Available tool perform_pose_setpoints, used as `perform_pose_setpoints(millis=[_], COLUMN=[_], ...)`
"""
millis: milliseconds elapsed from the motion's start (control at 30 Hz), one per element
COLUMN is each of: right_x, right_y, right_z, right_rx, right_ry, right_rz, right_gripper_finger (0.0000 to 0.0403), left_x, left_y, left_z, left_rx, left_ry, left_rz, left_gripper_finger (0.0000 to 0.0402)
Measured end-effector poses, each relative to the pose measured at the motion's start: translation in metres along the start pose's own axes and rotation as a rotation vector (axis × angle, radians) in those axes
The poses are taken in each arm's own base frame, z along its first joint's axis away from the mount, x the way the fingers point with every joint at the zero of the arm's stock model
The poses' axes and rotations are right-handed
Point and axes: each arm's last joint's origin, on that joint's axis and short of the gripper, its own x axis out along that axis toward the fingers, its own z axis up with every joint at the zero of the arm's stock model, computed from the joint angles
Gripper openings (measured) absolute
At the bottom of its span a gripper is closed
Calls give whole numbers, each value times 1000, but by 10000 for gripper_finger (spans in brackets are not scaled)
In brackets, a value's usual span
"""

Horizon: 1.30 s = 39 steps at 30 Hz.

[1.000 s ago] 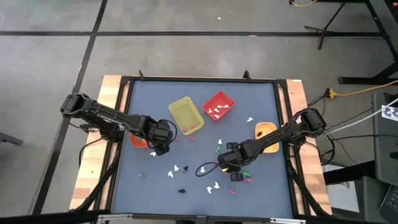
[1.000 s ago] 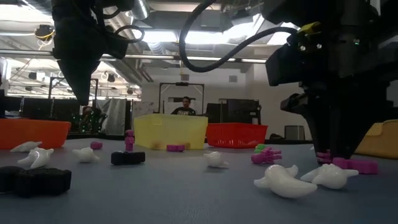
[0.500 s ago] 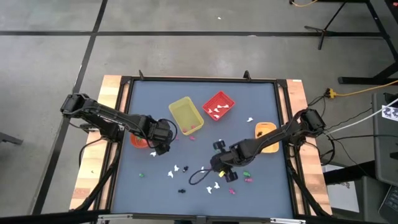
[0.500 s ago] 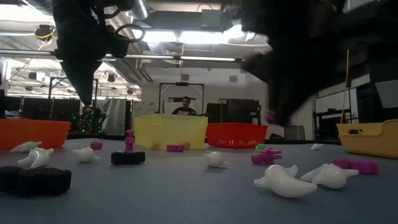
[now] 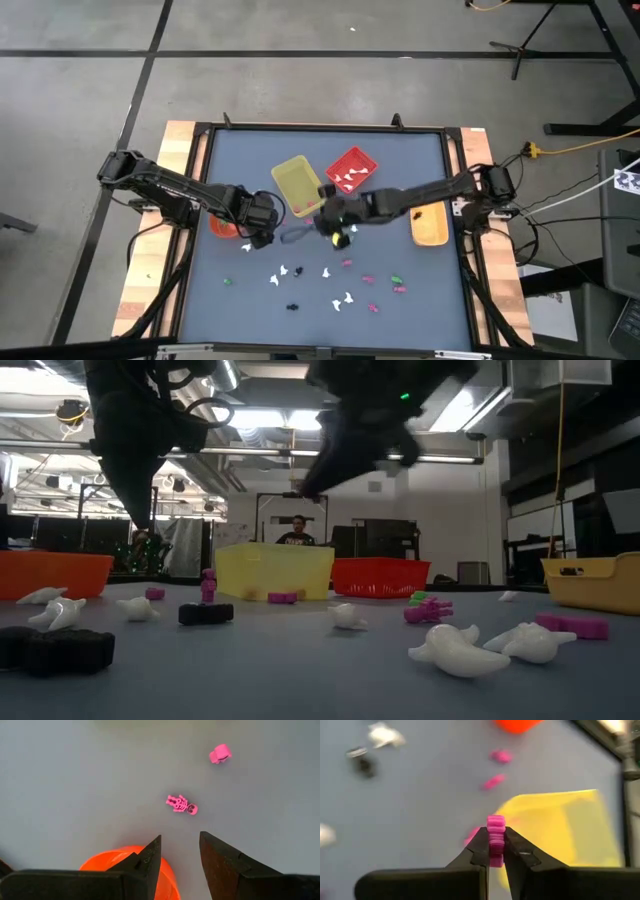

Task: Sort Halloween decoration
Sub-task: Put the pink skeleton toy into the yellow bin, then put the white ghost toy into the red bin

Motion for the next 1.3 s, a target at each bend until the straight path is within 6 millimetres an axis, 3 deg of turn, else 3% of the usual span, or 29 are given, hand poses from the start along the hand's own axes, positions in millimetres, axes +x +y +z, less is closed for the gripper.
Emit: perform_pose_setpoints(millis=[200,367,600,867,1067,1300], right_x=[6,7,8,5,-24,-79], right_y=[-38,-55,-64,-62,-59,-44], right_z=[-12,-20,-27,-29,-28,-21], right_rx=[71,105,123,119,105,86], right_ry=[-56,-67,-46,6,63,90], right_rz=[-32,-44,-69,-73,-34,28], right_gripper_finger=[60,107,164,172,171,170], left_x=[0,-1,-7,-24,-28,-5], left_y=[-4,-8,-27,-62,-85,-110], left_z=[4,8,5,-13,-24,-35], left_rx=[-14,-28,2,138,199,349], left_ry=[-40,-78,-159,-287,-370,-377], left_rz=[-40,-80,-184,-366,-433,-389], left_gripper_finger=[118,118,118,118,142,180])
